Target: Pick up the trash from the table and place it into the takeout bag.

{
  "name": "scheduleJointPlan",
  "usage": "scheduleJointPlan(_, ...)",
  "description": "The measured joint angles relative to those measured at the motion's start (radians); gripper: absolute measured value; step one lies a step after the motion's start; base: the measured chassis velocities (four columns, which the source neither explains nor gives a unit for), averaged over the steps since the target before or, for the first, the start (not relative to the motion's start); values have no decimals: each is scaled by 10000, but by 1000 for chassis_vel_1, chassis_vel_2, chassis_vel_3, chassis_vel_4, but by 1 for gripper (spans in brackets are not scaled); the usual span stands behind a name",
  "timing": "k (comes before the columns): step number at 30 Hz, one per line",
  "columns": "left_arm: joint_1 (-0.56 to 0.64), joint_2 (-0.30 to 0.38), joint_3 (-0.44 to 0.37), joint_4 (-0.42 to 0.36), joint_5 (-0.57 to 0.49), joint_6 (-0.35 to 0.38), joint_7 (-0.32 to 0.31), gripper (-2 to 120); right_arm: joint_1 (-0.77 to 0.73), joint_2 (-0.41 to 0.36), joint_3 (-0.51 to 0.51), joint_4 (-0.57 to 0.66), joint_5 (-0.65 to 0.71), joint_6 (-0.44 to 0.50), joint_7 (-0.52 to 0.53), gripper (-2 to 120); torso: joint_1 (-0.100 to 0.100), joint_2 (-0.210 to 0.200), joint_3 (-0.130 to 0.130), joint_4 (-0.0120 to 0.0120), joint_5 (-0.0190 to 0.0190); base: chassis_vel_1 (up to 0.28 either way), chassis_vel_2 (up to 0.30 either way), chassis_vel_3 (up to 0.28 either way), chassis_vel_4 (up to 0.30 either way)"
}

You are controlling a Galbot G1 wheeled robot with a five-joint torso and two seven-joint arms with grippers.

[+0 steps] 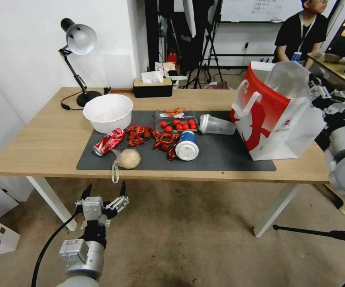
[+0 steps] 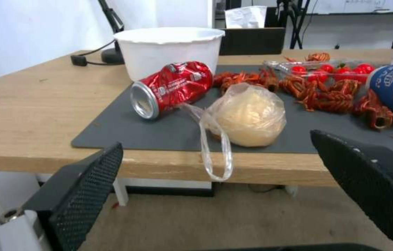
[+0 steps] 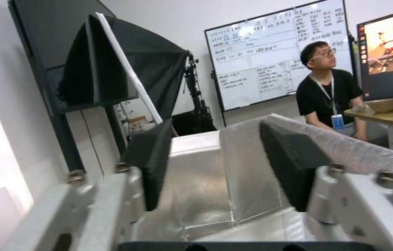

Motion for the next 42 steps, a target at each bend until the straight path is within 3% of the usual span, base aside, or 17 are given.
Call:
scheduleJointPlan(12, 23, 0, -29, -31, 10, -109, 30, 100, -830, 560, -267, 1048, -283, 594, -875, 97, 0, 0, 0, 1, 0, 0, 0, 0, 0)
scheduleJointPlan(26, -27, 54, -31, 65, -30, -171, 73, 100, -2851, 1462, -369, 2209, -2468, 923, -1818, 100, -1, 2, -1, 1, 0, 0, 0, 0, 0)
scheduleJointPlan(36, -159, 145, -40, 316, -114, -244, 117, 100, -4846, 2405, -749, 2073, -4389, 1992, -2481, 100, -1, 2, -1, 1, 0, 0, 0, 0, 0)
scheduleJointPlan(42, -241, 206, -51, 420, -176, -244, 147, 100, -6138, 3089, -950, 1489, -5384, 3197, -2826, 100, -1, 2, -1, -1, 0, 0, 0, 0, 0)
